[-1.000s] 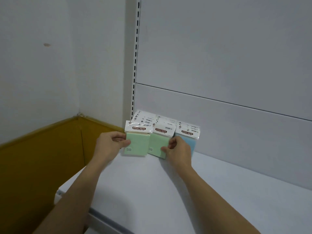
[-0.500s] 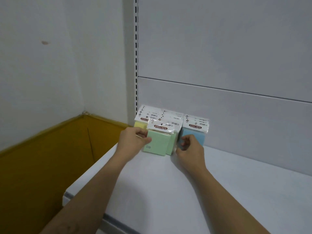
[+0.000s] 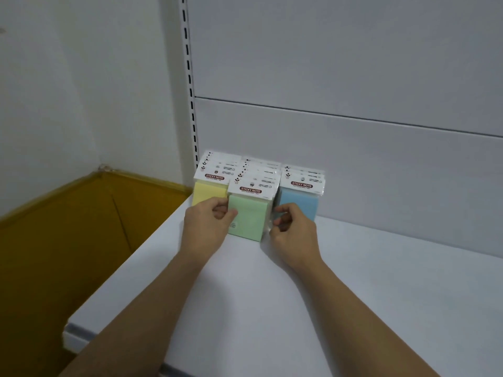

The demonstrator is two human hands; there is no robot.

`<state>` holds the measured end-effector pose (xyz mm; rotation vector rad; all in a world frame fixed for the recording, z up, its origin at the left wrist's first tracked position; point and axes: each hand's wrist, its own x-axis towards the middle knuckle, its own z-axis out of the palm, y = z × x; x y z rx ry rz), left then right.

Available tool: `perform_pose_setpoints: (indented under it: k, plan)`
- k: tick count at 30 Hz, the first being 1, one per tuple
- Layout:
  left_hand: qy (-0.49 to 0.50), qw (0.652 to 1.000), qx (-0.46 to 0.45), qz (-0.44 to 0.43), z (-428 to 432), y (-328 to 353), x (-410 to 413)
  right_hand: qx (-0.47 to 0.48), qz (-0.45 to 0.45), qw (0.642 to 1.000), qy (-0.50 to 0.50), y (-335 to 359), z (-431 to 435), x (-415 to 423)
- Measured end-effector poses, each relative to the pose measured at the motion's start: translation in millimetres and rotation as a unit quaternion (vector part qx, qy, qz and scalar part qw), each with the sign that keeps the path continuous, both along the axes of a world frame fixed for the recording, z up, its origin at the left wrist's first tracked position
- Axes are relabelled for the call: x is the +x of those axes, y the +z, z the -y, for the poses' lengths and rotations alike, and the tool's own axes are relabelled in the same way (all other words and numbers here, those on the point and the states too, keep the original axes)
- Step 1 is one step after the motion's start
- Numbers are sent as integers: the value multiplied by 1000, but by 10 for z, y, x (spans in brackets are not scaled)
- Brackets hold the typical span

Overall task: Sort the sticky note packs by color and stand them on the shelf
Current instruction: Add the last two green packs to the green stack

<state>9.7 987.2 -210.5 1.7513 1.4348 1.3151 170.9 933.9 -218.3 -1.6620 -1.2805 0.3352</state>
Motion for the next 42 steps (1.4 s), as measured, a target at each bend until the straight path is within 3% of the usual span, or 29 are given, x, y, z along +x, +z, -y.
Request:
perform_pose_setpoints:
  k: [13,21,28,37,42]
  plan:
    - [2,999,18,-47,39,30,-67,-40,62,997,-18,192,52,131]
    - [-25,973,125,-192,322,244,-8,-99,232,967,-20,587,472,404]
    - [-114,929,187,-299,823,740,412,-110,339,932,-74,1118,1219,812]
    - [-181,887,220,-364,1916,1290,986,-119,369,909,-150,1566,2583,1329]
    - [-206,881,210,-370,2682,1400,1098,-127,366,906,-168,1608,3432,1413]
